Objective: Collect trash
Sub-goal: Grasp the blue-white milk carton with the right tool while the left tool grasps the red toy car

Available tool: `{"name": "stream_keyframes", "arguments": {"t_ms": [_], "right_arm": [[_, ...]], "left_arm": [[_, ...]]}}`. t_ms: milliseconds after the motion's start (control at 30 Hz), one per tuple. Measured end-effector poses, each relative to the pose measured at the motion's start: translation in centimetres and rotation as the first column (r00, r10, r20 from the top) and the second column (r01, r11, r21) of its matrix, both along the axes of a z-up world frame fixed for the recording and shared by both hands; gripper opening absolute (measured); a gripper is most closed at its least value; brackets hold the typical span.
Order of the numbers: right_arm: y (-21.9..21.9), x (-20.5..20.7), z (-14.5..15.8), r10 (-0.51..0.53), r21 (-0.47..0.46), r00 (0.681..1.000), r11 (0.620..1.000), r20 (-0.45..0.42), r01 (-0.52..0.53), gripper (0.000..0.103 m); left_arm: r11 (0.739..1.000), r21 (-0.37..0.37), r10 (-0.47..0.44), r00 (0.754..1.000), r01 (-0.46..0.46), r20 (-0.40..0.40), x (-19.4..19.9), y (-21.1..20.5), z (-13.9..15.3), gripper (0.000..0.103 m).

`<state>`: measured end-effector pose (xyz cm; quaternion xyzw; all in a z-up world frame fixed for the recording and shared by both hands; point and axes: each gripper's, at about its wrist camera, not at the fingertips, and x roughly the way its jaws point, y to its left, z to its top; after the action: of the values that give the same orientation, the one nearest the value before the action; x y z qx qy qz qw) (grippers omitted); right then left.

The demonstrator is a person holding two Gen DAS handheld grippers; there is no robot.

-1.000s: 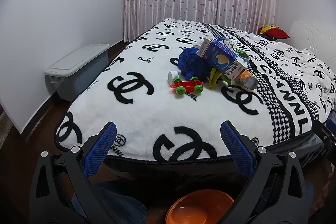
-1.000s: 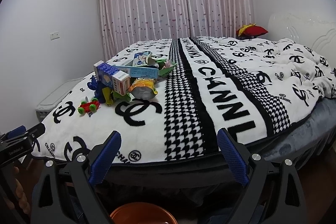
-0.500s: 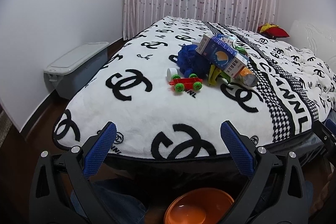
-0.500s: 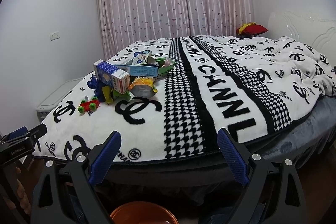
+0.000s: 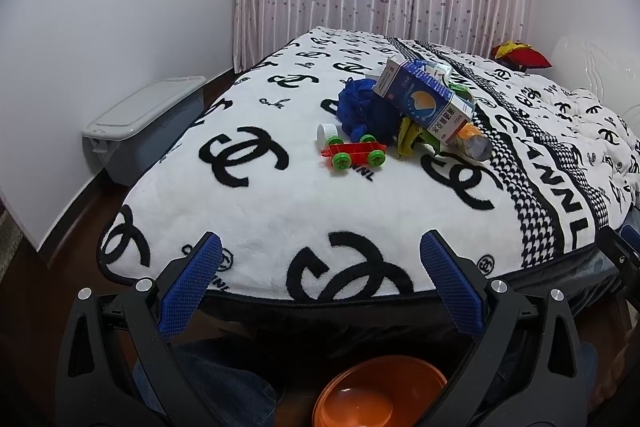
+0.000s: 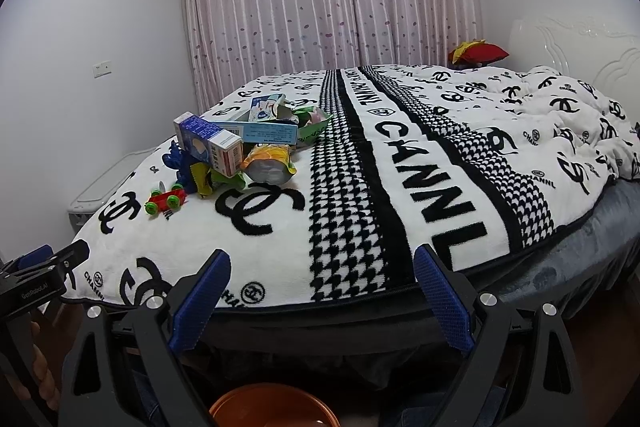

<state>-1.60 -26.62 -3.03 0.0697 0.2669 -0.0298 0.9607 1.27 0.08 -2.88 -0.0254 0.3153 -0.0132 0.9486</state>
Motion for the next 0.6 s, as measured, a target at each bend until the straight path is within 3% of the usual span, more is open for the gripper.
{"name": "stream_keyframes", "arguments": {"t_ms": [133,233,433,600], "right_arm": [[0.0,0.4,0.1,0.011,-0.007,1.0,1.0,0.005,-0.011,0.091],[0.9,2.2,1.5,0.087,-0.029,0.995,0.996,0.042,-0.085,0.095],[4.8,9.5,3.0,0.276,-0.119,0.961,0.955,0.021,-0.271,0.098],[7.7,16.3,2.7,0.366,-0.151,0.93,0.918,-0.033,-0.366,0.098]], "left_arm": [[1.0,0.001,-0.003,1.0,0.003,-0.01,0.3,-0.1,-0.2,0.097],[1.0,0.0,-0.002,1.0,0.002,-0.023,0.7,0.1,-0.4,0.097],[1.0,-0.013,0.012,0.999,-0.013,-0.044,1.6,1.0,-0.9,0.097],[1.0,-0.015,0.022,0.998,-0.023,-0.061,2.2,2.0,-1.3,0.097]]}}
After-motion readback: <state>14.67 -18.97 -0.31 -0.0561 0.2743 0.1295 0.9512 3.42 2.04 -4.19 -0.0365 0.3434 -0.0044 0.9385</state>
